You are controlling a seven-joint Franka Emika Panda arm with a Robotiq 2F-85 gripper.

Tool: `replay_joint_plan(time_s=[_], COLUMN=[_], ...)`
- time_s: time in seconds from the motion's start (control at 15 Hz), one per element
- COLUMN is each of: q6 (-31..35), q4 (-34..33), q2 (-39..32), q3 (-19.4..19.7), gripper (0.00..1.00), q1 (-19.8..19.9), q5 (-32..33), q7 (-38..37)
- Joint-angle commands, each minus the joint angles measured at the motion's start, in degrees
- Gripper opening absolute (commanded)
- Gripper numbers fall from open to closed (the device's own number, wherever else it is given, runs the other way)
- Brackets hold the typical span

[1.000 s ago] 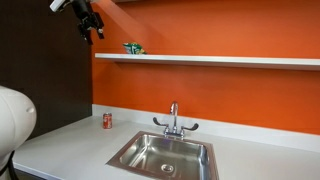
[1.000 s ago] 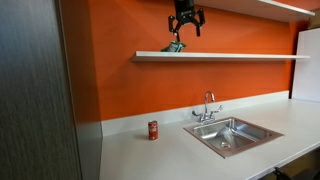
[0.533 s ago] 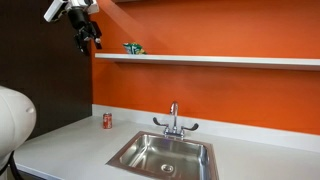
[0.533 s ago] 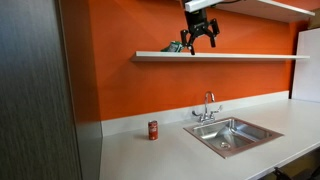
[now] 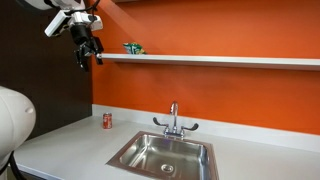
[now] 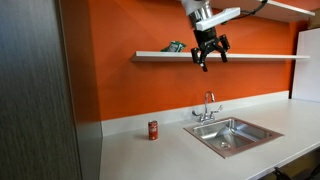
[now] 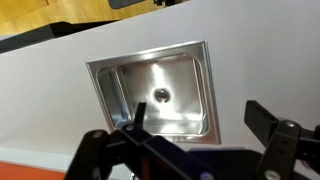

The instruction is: Put the Lays packet on the left side of the bottom shelf

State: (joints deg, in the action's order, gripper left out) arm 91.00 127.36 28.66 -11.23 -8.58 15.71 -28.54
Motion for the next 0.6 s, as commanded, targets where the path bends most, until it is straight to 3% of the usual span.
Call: replay_joint_plan(time_s=[0.0,0.53], q6=[6.00,17.19], q4=[5.26,12.25], q2=[2.44,1.89], q3=[1.38,3.37], gripper=[1.00,1.00], q1=[0.10,0.69], q5=[-0.29,-1.14], q7=[9.16,17.56])
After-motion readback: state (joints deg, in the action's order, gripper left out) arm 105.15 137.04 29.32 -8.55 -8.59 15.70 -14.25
